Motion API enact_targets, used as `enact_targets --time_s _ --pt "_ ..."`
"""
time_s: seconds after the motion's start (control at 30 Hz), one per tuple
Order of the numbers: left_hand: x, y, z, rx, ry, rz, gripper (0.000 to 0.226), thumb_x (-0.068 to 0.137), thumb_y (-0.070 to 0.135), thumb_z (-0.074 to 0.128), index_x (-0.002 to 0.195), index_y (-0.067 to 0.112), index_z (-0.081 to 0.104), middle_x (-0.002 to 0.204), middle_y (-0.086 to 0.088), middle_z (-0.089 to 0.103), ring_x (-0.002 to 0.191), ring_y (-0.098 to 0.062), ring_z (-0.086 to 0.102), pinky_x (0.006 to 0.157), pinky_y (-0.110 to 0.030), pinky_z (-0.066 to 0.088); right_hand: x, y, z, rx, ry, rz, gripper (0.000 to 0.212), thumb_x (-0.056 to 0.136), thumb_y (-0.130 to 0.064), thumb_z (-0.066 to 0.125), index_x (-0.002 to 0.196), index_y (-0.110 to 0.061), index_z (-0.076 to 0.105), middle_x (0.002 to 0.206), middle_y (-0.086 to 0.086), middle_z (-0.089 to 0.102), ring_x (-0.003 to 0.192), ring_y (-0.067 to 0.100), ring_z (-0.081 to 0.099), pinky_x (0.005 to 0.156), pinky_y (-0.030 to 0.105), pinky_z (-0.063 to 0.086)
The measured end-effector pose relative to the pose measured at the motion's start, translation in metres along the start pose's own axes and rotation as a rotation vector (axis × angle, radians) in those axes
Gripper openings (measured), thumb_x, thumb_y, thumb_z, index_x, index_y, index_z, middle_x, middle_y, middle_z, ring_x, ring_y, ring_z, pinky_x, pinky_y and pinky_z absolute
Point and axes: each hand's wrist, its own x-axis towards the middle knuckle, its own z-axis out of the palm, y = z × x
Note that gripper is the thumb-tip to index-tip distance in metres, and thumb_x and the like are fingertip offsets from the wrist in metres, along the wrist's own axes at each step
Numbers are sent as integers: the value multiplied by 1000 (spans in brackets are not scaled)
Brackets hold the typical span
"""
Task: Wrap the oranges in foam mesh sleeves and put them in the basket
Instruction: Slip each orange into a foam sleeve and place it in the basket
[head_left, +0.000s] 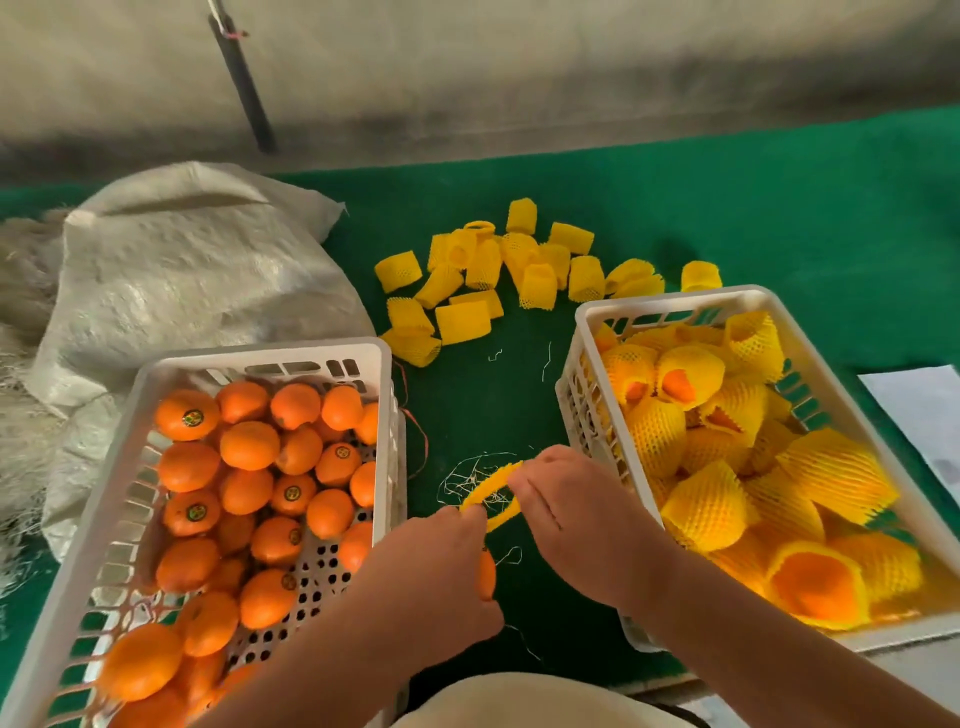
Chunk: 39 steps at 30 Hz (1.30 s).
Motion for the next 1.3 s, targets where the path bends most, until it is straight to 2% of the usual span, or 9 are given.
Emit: enact_targets --time_s 0.1,0.23,0.37,0.47,0.63,0.83,1.07,1.17,1.3 --pt "1 3 12 51 63 -87 58 84 57 70 128 32 41 101 13 40 90 -8 47 69 -22 36 5 7 6 -156 73 124 47 107 -56 37 78 -28 60 68 -12 53 70 8 57 78 24 54" --pt "-2 1 15 -108 90 -153 59 77 58 69 124 33 44 107 16 48 93 -7 51 70 -22 39 2 4 18 -225 3 119 30 103 -48 55 96 -24 72 85 -8 66 85 11 58 90 31 53" --pt "-5 -12 3 -634 63 -259 82 75 48 81 146 34 43 107 12 53 87 -13 68 61 -21 56 -3 -5 23 -197 -52 9 23 104 -33 50 98 -25 71 86 -9 63 83 11 52 83 33 45" --pt "-9 -18 -6 -1084 56 -347 77 75 36 90 141 37 51 112 6 48 93 -24 68 58 -27 61 -9 -14 23 -104 -42 -17 11 101 -24 62 106 -25 71 102 -4 53 83 11 48 77 31 50" --pt "-11 -16 -7 -1424 36 -367 77 48 44 93 118 38 64 122 -13 58 86 -32 78 64 -38 63 -17 -16 28 -81 -145 -23 34 85 -4 73 112 -24 66 132 -2 36 95 10 47 80 21 46" --pt "-14 -4 -10 -1945 -28 -458 77 61 31 98 128 20 60 128 -28 62 86 -44 75 55 -38 59 -14 -18 34 60 -172 45 45 88 -12 75 123 -26 52 134 -8 35 96 10 55 82 25 54" --pt "-16 1 -1 -1838 7 -300 68 68 18 88 129 18 58 126 -22 63 98 -37 76 69 -43 62 -19 -14 31 274 -120 107 49 88 -21 78 123 -33 47 128 -15 30 89 7 59 72 11 50" --pt "-15 3 3 -1545 64 -278 54 83 14 83 131 22 60 126 -10 61 101 -31 74 71 -40 64 -21 -15 26 320 -82 125 51 89 -29 78 124 -37 42 133 -18 27 92 8 59 69 6 46" --pt "-18 7 13 -1067 291 -229 67 79 42 86 135 37 51 117 13 55 90 -20 72 64 -28 63 -32 -24 24 305 -34 95 61 90 -36 78 129 -44 31 145 -18 20 84 -1 51 66 -11 33"
